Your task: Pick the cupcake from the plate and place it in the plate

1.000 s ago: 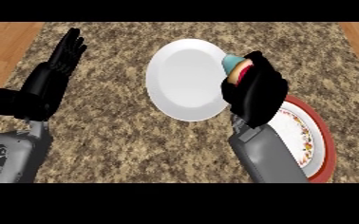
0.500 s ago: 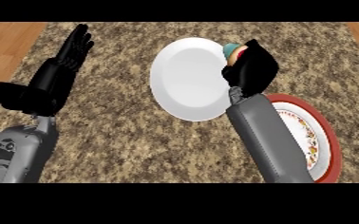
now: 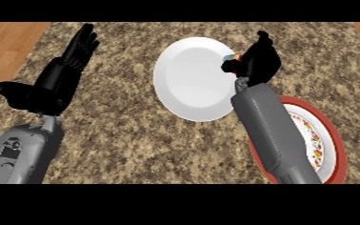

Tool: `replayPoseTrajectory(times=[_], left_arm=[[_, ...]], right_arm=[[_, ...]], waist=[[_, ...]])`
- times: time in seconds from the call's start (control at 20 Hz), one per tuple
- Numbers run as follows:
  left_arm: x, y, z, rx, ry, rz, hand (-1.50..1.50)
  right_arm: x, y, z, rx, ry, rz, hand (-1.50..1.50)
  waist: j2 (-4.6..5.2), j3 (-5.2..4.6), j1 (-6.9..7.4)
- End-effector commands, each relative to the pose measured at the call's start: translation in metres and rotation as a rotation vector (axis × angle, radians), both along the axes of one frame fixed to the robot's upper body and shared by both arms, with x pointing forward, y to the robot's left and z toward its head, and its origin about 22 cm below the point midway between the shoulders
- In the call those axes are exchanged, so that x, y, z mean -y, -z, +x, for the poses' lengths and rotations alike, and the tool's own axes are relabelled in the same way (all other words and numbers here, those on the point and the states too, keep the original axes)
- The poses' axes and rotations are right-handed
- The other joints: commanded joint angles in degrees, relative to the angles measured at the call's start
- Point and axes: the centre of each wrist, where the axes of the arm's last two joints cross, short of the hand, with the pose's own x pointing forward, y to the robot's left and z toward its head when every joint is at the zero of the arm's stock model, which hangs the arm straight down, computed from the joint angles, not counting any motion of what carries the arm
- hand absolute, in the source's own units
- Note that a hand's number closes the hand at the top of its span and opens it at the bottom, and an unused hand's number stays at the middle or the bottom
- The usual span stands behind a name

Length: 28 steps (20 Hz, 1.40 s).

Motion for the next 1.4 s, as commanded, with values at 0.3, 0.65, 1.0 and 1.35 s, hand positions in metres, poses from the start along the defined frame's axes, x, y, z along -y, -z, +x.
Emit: replayPoseTrajectory(times=[0.3, 0.65, 1.0, 1.35], left_arm=[[-0.006, 0.006, -0.003, -0.004, -0.009, 0.008, 0.0], [-0.005, 0.0, 0.005, -0.019, -0.039, 0.019, 0.0], [-0.027, 0.0, -0.001, -0.053, -0.07, 0.014, 0.0], [-0.05, 0.012, -0.007, -0.059, -0.125, 0.013, 0.0]], right_arm=[[-0.002, -0.015, 0.02, 0.407, 0.177, 0.224, -1.5], [-0.002, -0.002, 0.014, 0.576, 0.208, 0.316, -1.5], [0.0, 0.026, -0.011, 0.626, 0.213, 0.34, -1.5], [0.002, 0.063, -0.073, 0.592, 0.152, 0.314, -1.5]], waist=[[-0.69, -0.13, -0.45], [-1.64, -0.14, -3.36], [-2.63, -0.24, -4.77], [-3.27, -0.31, -7.25]])
